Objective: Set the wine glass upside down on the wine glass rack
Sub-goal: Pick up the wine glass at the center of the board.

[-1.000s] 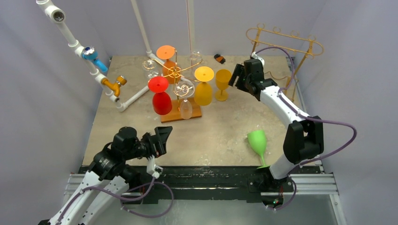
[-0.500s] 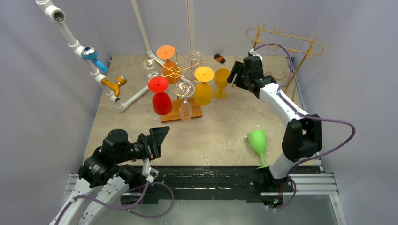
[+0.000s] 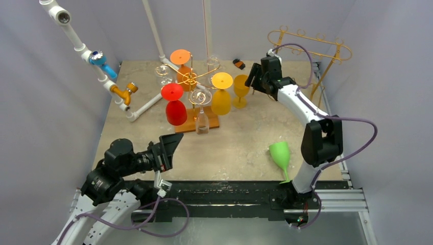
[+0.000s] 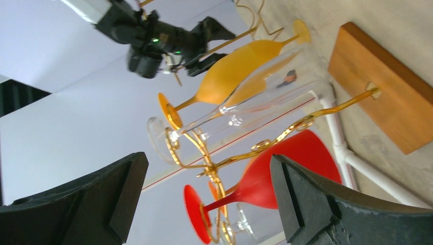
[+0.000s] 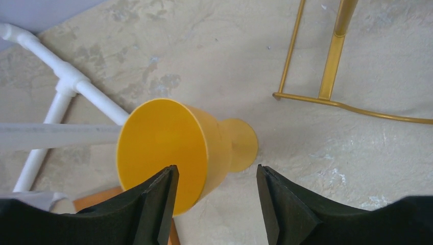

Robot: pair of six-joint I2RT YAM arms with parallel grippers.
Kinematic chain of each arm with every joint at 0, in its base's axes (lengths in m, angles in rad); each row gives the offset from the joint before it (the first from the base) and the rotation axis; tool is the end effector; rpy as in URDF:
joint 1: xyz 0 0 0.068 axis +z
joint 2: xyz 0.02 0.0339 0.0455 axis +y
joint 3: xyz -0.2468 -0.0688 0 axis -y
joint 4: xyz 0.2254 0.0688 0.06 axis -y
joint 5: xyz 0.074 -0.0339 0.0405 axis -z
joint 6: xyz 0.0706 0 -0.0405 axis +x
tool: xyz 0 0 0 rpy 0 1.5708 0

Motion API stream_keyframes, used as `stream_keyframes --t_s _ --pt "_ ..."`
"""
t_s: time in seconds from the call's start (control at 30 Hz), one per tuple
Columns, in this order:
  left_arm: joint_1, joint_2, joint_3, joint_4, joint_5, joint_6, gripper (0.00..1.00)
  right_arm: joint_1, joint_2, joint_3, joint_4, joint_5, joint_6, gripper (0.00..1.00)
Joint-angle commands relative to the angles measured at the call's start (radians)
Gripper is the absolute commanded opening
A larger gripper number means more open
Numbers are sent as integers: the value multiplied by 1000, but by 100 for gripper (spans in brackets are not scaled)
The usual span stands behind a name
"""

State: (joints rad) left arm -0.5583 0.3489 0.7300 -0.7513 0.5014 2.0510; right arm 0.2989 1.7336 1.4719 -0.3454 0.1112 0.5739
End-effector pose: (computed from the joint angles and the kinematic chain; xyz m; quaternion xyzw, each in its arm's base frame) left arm 0.0683 -0.0826 0.2882 0.8081 0.0750 0.2213 0.5408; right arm 0.3957 0.1137 0.2744 0.1468 0.8729 0.1509 0.4401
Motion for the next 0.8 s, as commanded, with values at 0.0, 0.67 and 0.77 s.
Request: stream_keyframes --t_s 0.0,0.67,0.77 --pt "4 35 96 94 96 214 100 -4 48 54 -11 -5 -8 62" --pt "4 420 621 465 98 -910 100 -4 -531 -240 -26 110 -34 0" --pt "3 562 804 424 50 -1165 100 -4 -665 -240 -65 151 -35 0"
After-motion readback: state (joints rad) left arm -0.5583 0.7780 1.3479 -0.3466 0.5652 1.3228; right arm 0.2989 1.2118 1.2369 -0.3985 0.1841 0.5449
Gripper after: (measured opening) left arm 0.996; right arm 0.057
